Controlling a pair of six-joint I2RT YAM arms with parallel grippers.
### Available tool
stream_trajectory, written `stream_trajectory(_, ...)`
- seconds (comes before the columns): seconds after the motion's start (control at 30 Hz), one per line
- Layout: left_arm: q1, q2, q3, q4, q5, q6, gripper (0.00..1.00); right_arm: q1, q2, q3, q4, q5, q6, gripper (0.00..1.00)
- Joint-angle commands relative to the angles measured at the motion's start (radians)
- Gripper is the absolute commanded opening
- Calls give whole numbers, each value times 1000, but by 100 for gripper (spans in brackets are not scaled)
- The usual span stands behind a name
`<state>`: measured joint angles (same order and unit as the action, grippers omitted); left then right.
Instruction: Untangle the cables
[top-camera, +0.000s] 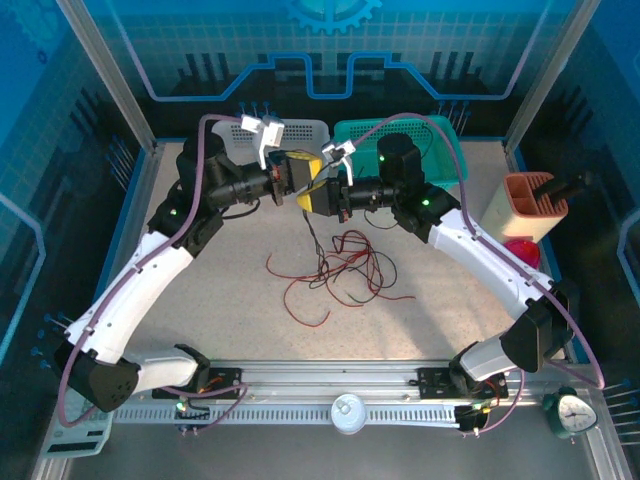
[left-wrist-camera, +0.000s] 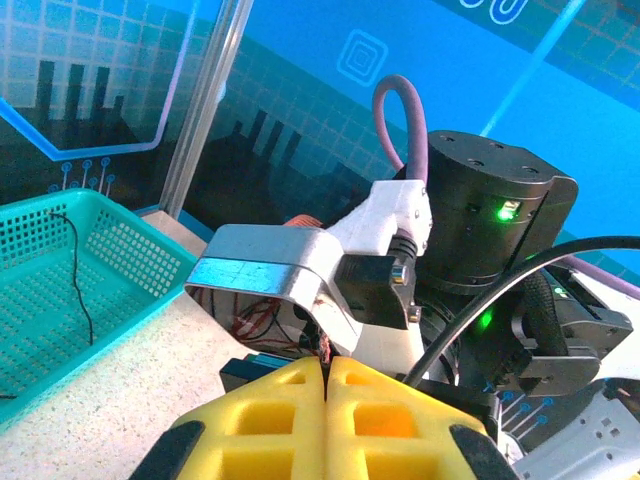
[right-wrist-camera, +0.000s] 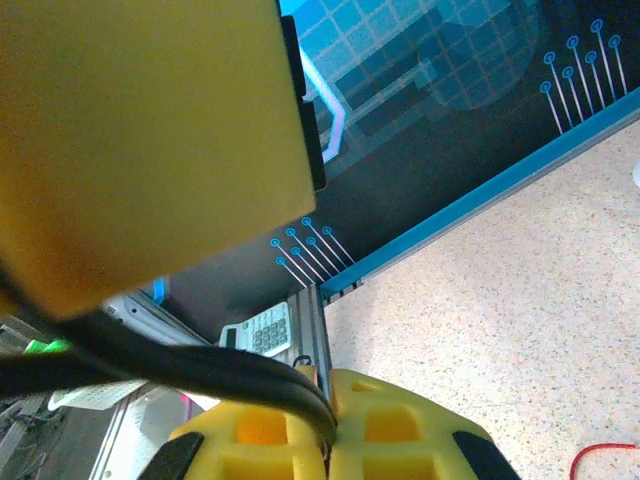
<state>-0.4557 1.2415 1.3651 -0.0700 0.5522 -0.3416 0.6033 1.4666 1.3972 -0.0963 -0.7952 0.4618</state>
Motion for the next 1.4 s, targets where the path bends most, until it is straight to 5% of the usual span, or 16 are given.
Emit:
stream_trajectory(0.0,-6,-38,-39,75,-29,-23,0,13,-9,19,-19,21,-25,0)
stream_trajectory(0.13,-6,-55,-81,136,-58,-48,0,10,-12,16,-28,30,-28,10)
stream_trajectory(0.33,-5,-84,-123,165,-112,-50,0,2,-29,1,-38,52,-30,49)
stream_trajectory(0.53,-4,-100,-136,169,-142,-42,0,-21,-76,-44,-36,98,-30,60)
stream_trajectory(1.37,-5,-73,-142,154,-89,-66,0,-106,-39,69,98,105,105,60)
